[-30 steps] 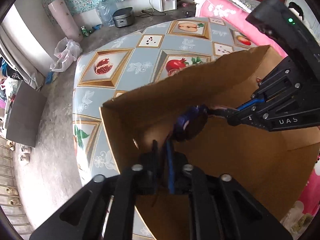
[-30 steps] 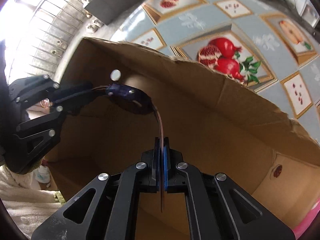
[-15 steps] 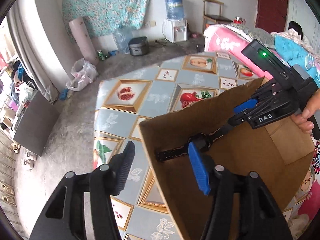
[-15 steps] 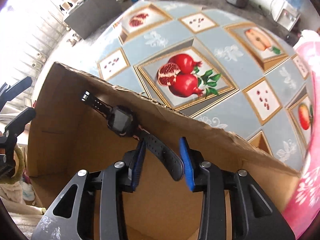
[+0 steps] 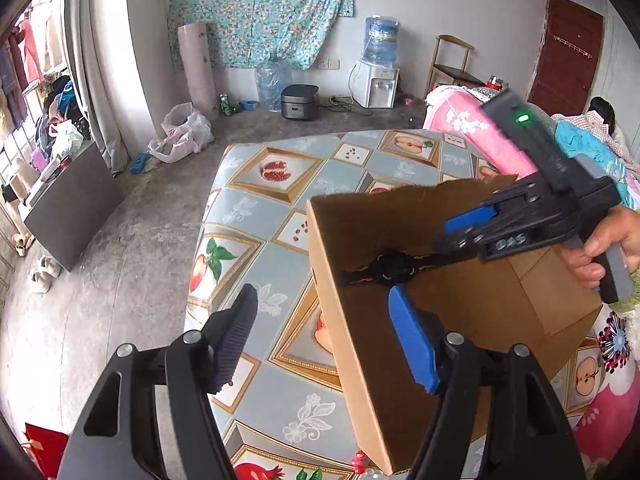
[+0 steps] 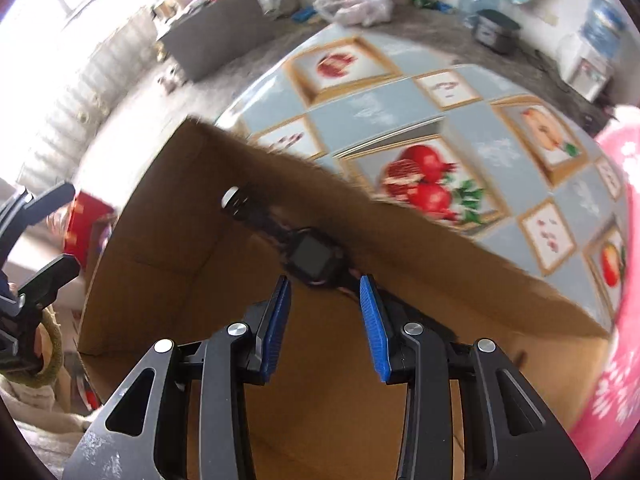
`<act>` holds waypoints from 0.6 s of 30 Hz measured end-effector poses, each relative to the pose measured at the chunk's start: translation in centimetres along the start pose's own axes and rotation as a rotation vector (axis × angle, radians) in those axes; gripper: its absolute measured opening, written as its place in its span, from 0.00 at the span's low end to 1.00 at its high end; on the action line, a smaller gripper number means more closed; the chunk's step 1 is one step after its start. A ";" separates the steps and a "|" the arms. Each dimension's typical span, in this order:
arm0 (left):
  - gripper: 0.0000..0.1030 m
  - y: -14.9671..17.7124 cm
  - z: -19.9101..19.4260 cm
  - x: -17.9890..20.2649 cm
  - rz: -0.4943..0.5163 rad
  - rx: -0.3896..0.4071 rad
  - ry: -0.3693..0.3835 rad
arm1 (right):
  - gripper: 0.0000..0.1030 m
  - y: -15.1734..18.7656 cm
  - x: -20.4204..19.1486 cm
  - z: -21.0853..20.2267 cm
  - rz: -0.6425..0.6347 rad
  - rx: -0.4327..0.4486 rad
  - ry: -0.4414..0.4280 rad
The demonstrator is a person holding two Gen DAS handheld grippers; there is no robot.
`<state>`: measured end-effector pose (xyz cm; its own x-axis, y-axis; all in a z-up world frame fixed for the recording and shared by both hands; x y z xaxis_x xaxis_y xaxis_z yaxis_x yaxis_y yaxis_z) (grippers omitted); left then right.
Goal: Organize jewelry
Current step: 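Lower the watch into the cardboard box and open the right gripper, then withdraw the right gripper from the box back toward the bead bracelets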
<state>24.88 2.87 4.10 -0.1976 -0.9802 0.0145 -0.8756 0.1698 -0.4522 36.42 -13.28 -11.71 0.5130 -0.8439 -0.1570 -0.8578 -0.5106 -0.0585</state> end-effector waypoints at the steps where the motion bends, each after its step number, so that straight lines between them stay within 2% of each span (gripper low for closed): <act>1: 0.65 0.3 0.1 0.0 -0.003 -0.002 0.005 | 0.34 -0.3 -0.6 1.0 -0.023 -0.029 0.025; 3: 0.66 0.9 0.2 0.0 -0.008 -0.004 0.013 | 0.37 -0.6 -0.8 2.8 -0.064 -0.068 0.108; 5: 0.70 1.2 0.5 0.0 -0.006 -0.004 0.023 | 0.43 -0.7 -1.0 3.9 -0.086 -0.098 0.134; 11: 0.71 2.1 1.9 -0.1 -0.013 -0.030 0.075 | 0.44 0.0 1.0 5.9 -0.120 -0.157 0.316; 14: 0.71 2.3 2.0 -0.2 -0.022 -0.030 0.097 | 0.44 0.0 2.3 5.5 -0.085 -0.132 0.339; 18: 0.73 2.3 1.3 -0.3 -0.022 -0.002 0.125 | 0.47 0.7 2.0 3.3 -0.036 -0.068 0.273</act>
<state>23.53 3.42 1.94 -0.2315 -0.9633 0.1357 -0.8813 0.1486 -0.4485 36.75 -14.80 -15.30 0.5401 -0.8337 0.1154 -0.8398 -0.5428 0.0087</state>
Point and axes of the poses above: each gripper's, at about its wrist camera, not at the fingertips, and z roughly the way its jaws point, x to its right, y to its underside, the point moved 8 cm from there along z, roughly the way its jaws point, and after that the axes turned 13 degrees about -x, right-handed, at the moved point
